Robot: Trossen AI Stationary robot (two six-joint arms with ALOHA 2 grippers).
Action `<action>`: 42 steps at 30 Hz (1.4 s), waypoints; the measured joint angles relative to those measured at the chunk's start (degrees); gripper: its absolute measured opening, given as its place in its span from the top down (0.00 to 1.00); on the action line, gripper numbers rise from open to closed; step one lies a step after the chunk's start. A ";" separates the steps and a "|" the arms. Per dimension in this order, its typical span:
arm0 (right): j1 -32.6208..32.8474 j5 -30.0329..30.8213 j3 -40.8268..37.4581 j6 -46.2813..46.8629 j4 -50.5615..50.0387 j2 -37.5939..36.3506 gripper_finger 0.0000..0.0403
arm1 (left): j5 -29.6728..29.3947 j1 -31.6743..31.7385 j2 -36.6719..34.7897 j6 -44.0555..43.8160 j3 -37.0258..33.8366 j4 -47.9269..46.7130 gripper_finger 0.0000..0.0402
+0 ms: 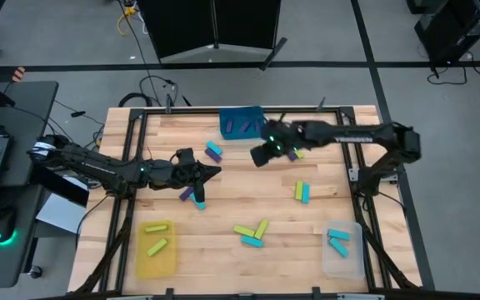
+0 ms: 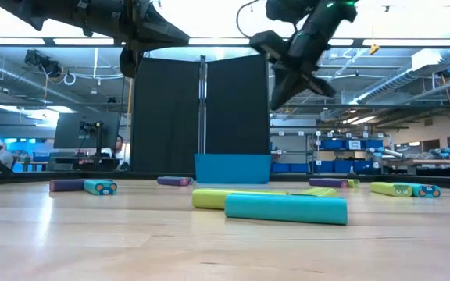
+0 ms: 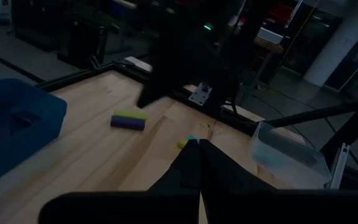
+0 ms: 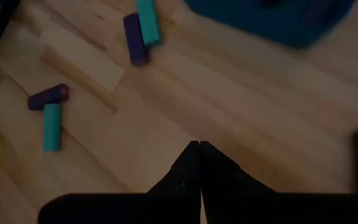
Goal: Sort blocks
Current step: Put the sky blue block into the white bin
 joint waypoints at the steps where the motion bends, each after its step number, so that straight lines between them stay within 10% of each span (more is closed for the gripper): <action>1: 1.24 0.82 -1.27 1.91 -0.01 -1.11 0.99 | 0.02 0.00 0.00 0.00 0.00 0.02 0.99; 15: 19.94 12.29 -6.78 32.59 -15.28 -8.95 0.98 | 1.69 0.00 0.00 -0.31 0.00 0.07 0.99; 31: 30.04 5.47 -7.28 48.51 -25.29 -9.15 0.98 | 1.99 0.00 0.02 -0.37 0.00 0.07 0.99; 42: 27.41 2.12 -21.10 56.24 -16.59 -11.79 0.84 | 2.10 0.00 0.02 -0.90 0.00 0.07 0.99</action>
